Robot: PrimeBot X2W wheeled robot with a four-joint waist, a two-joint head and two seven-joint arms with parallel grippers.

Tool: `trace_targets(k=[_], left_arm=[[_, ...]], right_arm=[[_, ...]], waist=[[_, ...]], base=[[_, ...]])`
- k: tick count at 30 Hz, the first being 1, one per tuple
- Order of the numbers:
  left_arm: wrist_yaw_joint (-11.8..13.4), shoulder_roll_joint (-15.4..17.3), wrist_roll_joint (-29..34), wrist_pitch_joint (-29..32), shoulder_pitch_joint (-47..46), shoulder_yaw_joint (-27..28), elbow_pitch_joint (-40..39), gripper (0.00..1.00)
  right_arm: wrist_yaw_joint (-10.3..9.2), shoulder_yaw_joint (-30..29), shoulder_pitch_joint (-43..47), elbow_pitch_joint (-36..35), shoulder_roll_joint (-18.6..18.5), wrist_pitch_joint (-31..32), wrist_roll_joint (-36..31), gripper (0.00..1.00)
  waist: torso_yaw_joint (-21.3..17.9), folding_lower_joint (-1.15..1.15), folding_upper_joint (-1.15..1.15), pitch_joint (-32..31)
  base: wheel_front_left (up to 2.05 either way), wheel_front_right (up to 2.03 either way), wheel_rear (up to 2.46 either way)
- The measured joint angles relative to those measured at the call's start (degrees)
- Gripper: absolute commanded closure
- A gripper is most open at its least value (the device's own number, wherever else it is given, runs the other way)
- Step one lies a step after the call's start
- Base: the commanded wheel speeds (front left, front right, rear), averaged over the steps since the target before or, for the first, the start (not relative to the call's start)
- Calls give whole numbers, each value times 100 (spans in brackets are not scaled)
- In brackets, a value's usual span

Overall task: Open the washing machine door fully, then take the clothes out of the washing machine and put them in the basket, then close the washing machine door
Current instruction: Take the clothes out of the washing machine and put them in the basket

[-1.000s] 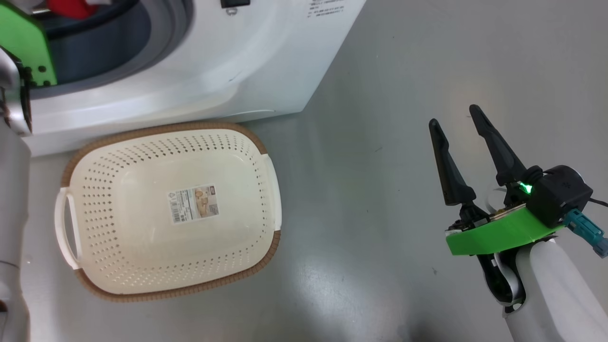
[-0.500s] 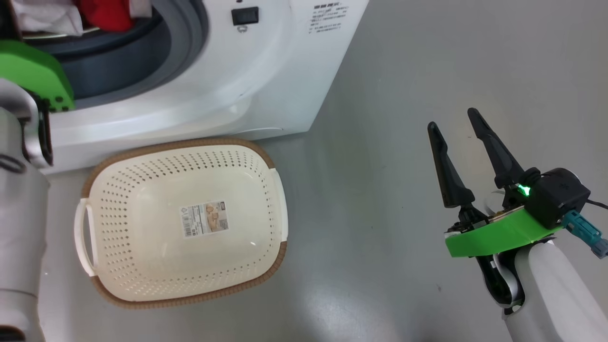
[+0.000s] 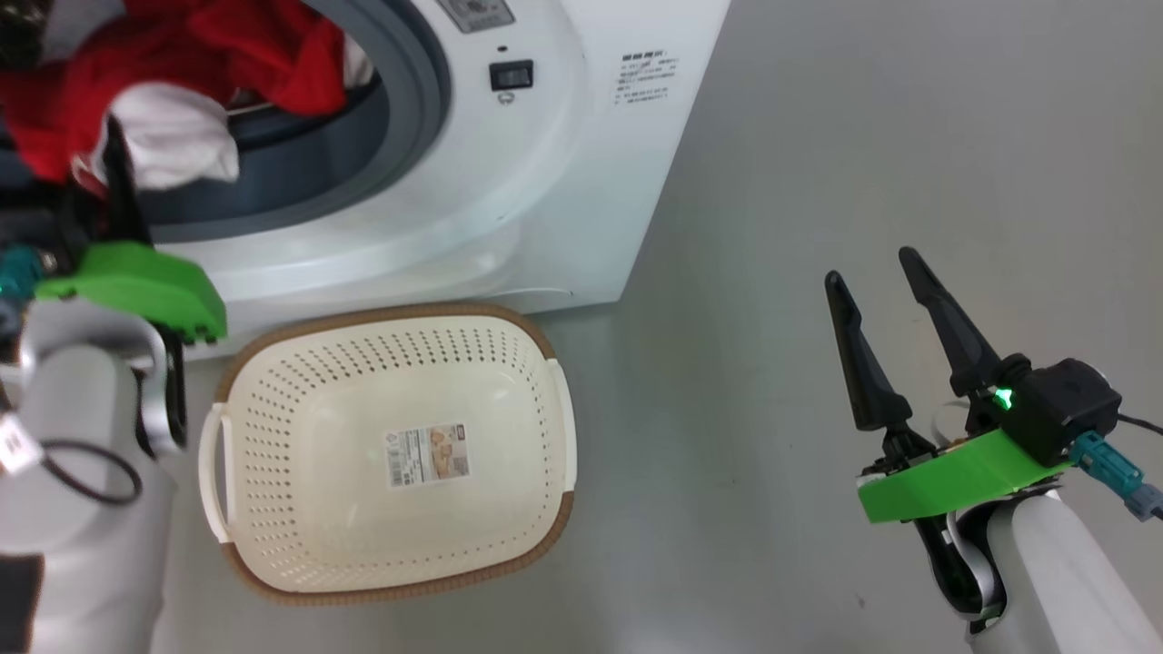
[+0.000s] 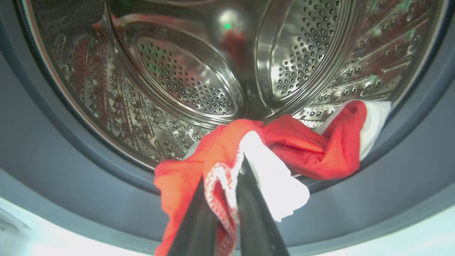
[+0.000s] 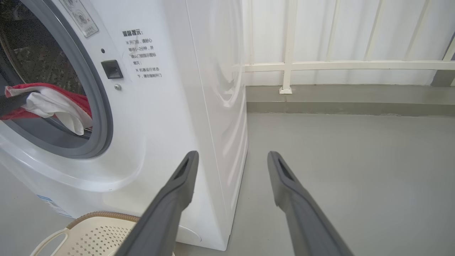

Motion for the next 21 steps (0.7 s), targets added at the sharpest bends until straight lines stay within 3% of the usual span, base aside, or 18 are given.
trace_targets(k=[8, 21], left_arm=[[174, -78, -129, -41, 1251, -10, -1240, 100], [454, -19, -236, 630, 2872, -16, -3166, 100]], right_arm=[[0, 2, 212, 83, -4, 0, -34, 0], [0, 65, 327, 187, 31, 0, -33, 0]], waist=[[131, 0, 0, -425], [246, 0, 0, -971]], base=[[0, 0, 0], [0, 0, 0]])
